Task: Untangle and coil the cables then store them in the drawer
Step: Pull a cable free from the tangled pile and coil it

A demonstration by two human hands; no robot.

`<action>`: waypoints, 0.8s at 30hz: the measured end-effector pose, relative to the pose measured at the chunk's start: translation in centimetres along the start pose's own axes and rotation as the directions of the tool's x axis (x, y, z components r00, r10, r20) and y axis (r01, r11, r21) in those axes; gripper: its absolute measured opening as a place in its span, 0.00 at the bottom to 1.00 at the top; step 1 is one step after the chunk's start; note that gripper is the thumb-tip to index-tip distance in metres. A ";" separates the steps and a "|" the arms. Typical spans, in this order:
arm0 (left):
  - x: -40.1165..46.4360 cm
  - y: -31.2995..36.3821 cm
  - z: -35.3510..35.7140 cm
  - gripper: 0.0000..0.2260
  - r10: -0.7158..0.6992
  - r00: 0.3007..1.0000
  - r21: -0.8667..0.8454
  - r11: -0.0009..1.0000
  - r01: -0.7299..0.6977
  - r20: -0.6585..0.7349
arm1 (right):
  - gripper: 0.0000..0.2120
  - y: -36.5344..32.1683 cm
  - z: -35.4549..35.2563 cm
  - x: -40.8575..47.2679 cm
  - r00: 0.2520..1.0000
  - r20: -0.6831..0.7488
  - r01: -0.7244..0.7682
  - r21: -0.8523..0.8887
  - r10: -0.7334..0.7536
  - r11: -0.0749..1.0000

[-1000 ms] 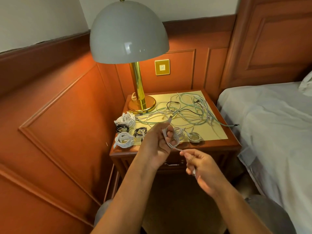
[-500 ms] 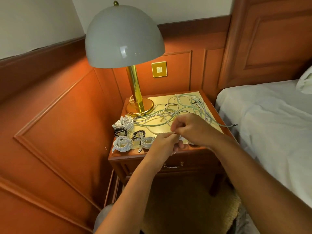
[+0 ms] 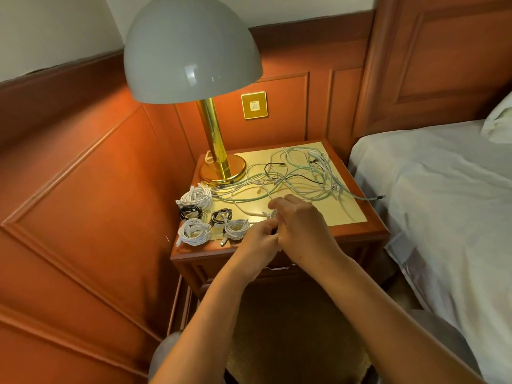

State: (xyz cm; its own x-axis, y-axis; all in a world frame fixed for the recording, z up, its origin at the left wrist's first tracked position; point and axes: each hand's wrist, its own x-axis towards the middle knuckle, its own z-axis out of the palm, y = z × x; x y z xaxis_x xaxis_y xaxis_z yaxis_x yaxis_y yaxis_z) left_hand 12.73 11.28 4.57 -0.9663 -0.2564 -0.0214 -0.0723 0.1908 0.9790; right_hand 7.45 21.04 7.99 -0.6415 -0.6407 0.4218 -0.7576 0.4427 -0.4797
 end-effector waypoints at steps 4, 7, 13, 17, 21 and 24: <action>0.2 0.3 -0.1 0.07 0.093 0.996 -0.073 0.993 -0.093 -0.005 | 0.15 0.2 0.5 -1.6 0.982 -0.146 -0.100 0.160 0.124 0.982; 0.1 0.0 0.8 0.08 0.076 0.996 -0.179 0.980 -0.083 -0.045 | 0.11 0.0 1.0 -2.6 0.939 -0.249 -0.156 0.310 0.238 0.938; -0.3 -0.6 1.7 0.15 0.113 0.976 -0.165 0.976 -0.144 -0.187 | 0.10 -0.9 1.4 -2.8 0.926 -0.257 -0.164 0.388 0.278 0.907; -0.9 -0.1 1.4 0.11 0.154 0.932 -0.093 0.977 -0.194 -0.327 | 0.11 -1.2 0.6 -2.1 0.940 -0.172 -0.178 0.486 0.293 0.856; -1.2 0.4 0.0 0.06 0.121 0.919 -0.030 0.989 -0.143 -0.374 | 0.14 -0.9 -0.4 -1.1 0.958 0.034 -0.229 0.683 0.284 0.693; -0.9 1.0 -0.5 0.08 0.018 0.909 -0.197 0.974 -0.109 -0.415 | 0.11 -0.3 -0.8 -0.2 0.944 0.027 -0.247 0.721 0.329 0.647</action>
State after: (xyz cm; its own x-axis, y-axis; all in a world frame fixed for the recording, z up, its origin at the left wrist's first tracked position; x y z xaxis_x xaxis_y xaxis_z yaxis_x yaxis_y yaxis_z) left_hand 13.63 11.24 5.65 -0.7776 -0.6234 0.0825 0.0838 0.0274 0.9961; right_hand 7.73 21.48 8.66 -0.8518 -0.4758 0.2193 -0.2452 -0.0078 -0.9695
